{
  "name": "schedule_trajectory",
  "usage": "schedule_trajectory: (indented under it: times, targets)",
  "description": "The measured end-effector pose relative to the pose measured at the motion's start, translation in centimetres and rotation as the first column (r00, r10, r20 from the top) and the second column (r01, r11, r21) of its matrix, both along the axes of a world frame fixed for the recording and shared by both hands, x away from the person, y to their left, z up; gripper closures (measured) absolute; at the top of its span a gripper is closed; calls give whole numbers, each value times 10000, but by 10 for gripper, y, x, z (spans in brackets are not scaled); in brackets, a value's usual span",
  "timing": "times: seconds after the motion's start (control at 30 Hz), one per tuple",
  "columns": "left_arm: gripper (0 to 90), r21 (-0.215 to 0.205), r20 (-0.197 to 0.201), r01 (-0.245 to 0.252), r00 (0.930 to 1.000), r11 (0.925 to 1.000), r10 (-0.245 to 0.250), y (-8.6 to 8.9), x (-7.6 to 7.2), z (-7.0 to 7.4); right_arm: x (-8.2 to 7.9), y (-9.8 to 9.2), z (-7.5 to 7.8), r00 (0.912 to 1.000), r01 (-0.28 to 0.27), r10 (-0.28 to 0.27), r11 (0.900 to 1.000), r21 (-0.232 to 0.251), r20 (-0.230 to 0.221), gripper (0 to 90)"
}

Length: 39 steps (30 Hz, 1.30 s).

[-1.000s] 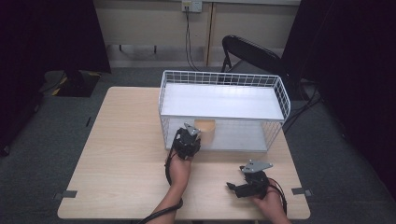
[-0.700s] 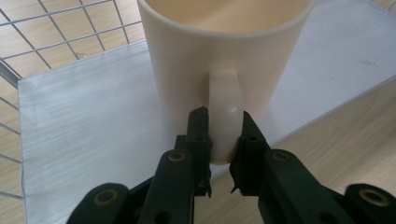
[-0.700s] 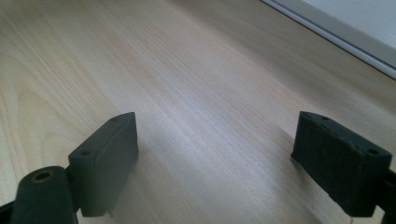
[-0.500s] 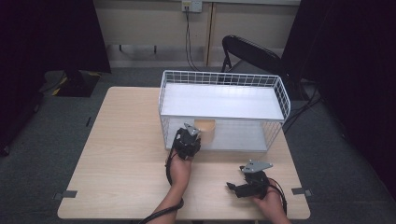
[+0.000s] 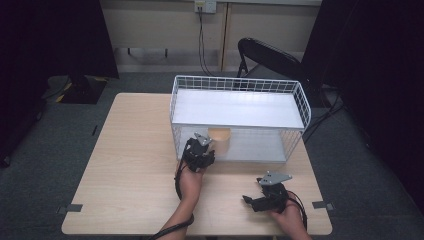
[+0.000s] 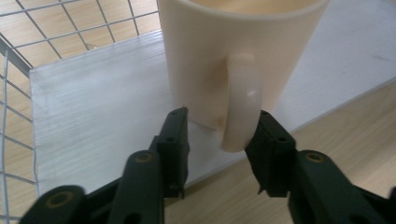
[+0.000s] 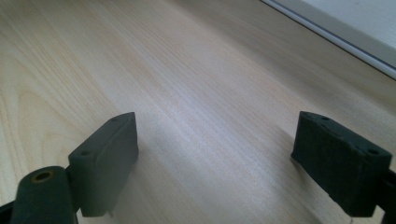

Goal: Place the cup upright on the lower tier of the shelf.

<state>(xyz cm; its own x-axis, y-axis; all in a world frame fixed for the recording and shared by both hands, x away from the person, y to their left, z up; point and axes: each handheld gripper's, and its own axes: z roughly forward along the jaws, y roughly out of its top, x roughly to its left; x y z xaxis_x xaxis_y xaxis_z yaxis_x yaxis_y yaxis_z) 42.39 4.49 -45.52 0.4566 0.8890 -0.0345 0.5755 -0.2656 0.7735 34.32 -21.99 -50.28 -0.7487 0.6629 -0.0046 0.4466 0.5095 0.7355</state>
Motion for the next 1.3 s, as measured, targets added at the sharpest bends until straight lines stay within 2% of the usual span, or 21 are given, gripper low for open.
schedule_trajectory:
  times: [0.07,0.23,0.4,0.47,0.5,0.53,0.7,1.0,1.17,1.23,1.3]
  targets:
    - [525,-110,-25,41,10000,9999,-41,0,-3,0,0,0,0,10000,-2,2,10000,2,2,136]
    - [525,-92,22,191,9998,9998,-191,1,-11,3,0,0,0,10000,1,-1,10000,1,0,135]
    - [569,-42,-137,260,9996,9997,-261,4,-17,5,0,0,0,10000,-2,2,10000,1,2,136]
    - [664,39,-100,320,9994,9995,-320,5,-18,6,0,0,0,10000,-1,1,10000,-1,0,136]
    - [664,102,-71,326,9994,9994,-325,4,-19,7,0,0,0,10000,-1,1,10000,-1,0,136]
    - [723,166,-60,370,9993,9992,-369,4,-19,8,0,0,0,10000,-3,3,10000,-1,3,135]
    - [791,155,-92,333,9994,9993,-331,2,-17,9,0,0,0,10000,-2,2,10000,0,2,135]
    - [796,60,-79,-66,9999,10000,66,-1,-5,9,0,0,0,10000,-3,3,10000,1,3,136]
    - [792,31,-104,-54,9999,10000,54,0,-3,8,0,0,0,10000,-2,2,10000,2,-1,135]
    - [748,-186,-226,-30,9997,9998,26,2,-6,7,0,0,0,10000,-3,3,10000,1,0,136]
    - [678,-152,-256,-48,9997,9999,44,4,-7,7,0,0,0,10000,-1,1,10000,0,1,136]
